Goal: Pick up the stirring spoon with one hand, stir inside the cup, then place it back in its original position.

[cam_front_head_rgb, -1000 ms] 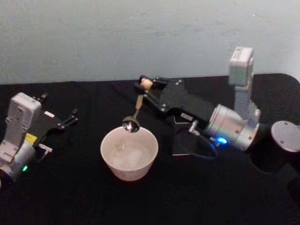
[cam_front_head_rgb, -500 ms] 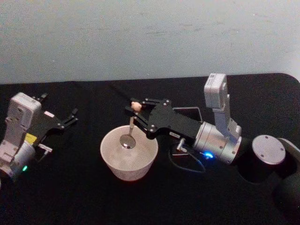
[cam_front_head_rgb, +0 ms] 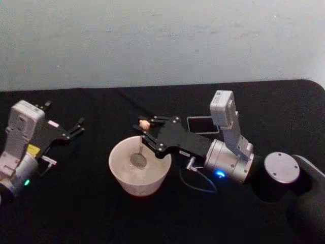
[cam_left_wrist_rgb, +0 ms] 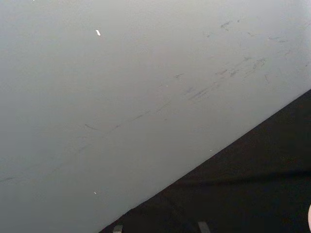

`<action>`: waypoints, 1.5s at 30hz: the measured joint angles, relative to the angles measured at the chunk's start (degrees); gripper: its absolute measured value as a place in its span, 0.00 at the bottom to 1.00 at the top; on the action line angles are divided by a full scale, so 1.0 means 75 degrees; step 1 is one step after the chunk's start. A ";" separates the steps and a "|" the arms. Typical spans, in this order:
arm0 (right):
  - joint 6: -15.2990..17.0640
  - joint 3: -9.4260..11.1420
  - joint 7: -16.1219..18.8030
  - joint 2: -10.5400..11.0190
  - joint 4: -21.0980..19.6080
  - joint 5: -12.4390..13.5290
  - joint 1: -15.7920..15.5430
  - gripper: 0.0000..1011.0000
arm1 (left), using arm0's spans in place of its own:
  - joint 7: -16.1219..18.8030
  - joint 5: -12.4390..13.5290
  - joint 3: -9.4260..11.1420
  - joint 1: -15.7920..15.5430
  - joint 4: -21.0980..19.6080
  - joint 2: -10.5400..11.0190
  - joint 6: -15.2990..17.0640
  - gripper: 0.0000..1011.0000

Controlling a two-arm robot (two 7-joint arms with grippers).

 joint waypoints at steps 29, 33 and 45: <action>0.0119 0.0340 -0.0101 0.0216 -0.0332 -0.0049 -0.0255 0.20 | 0.0000 0.0000 0.0000 0.0000 0.0000 0.0000 0.0000 0.99; 0.0169 0.0366 -0.0024 0.0385 -0.0552 0.0011 -0.0399 0.20 | 0.0000 0.0000 0.0000 0.0000 0.0000 0.0000 0.0000 0.99; 0.0303 0.0238 0.0296 0.0758 -0.1225 0.0233 -0.0790 0.20 | 0.0000 0.0000 0.0000 0.0000 0.0000 0.0000 0.0000 0.99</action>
